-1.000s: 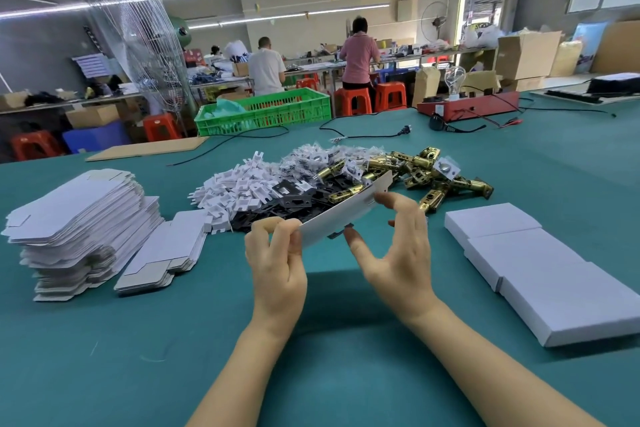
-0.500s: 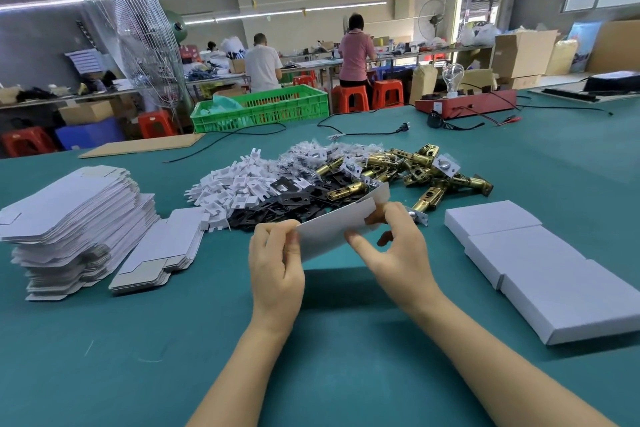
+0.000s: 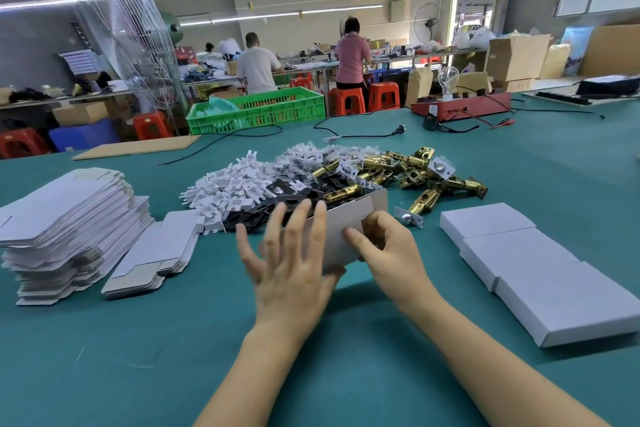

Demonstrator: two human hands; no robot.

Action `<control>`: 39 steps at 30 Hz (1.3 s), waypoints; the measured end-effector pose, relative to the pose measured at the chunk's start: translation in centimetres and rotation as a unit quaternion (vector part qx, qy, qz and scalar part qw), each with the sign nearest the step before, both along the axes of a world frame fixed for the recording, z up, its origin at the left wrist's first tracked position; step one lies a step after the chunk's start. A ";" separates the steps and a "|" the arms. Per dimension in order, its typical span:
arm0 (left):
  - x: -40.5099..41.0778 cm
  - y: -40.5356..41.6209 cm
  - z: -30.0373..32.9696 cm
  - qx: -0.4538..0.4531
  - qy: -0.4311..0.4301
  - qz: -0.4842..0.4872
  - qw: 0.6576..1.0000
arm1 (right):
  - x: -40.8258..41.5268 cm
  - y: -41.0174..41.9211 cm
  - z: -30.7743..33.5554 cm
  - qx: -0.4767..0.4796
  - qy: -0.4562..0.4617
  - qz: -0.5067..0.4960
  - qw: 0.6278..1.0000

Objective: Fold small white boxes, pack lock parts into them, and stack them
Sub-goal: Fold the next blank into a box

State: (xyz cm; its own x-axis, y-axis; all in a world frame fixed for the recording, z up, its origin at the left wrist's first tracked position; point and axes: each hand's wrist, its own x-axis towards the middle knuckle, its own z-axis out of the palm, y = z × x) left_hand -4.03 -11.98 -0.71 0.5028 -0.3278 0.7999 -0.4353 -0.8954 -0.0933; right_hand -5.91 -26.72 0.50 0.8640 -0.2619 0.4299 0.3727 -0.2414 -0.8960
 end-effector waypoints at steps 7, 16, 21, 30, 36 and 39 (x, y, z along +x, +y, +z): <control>0.1 -0.5 -0.6 0.020 0.001 0.024 1.000 | -0.2 0.9 -0.3 0.006 0.018 -0.004 1.000; 1.1 -0.2 -1.2 0.002 -0.019 0.005 1.000 | -0.8 1.5 -0.2 -0.053 0.024 -0.007 0.998; 1.0 -0.4 -1.0 -0.017 -0.027 0.009 0.999 | -1.1 2.1 -0.2 -0.045 0.006 -0.004 0.999; -0.2 -0.9 0.0 -0.039 -0.015 -0.012 0.999 | -1.4 2.4 -0.1 -0.037 -0.039 -0.019 0.998; -0.5 -0.5 0.7 -0.050 -0.049 -0.033 0.997 | -1.4 2.3 0.0 -0.064 -0.071 -0.010 0.995; -0.6 -0.3 1.2 -0.081 -0.064 -0.043 0.994 | -1.7 2.5 0.1 -0.121 -0.135 -0.016 0.983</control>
State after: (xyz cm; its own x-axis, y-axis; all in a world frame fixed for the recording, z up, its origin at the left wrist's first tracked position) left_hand -4.58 -12.28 0.53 0.3687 -0.2262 0.9016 -0.5041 -0.8636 -0.0105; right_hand -7.57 -24.24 0.64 0.7033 -0.1500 0.6949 0.5770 -0.4506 -0.6812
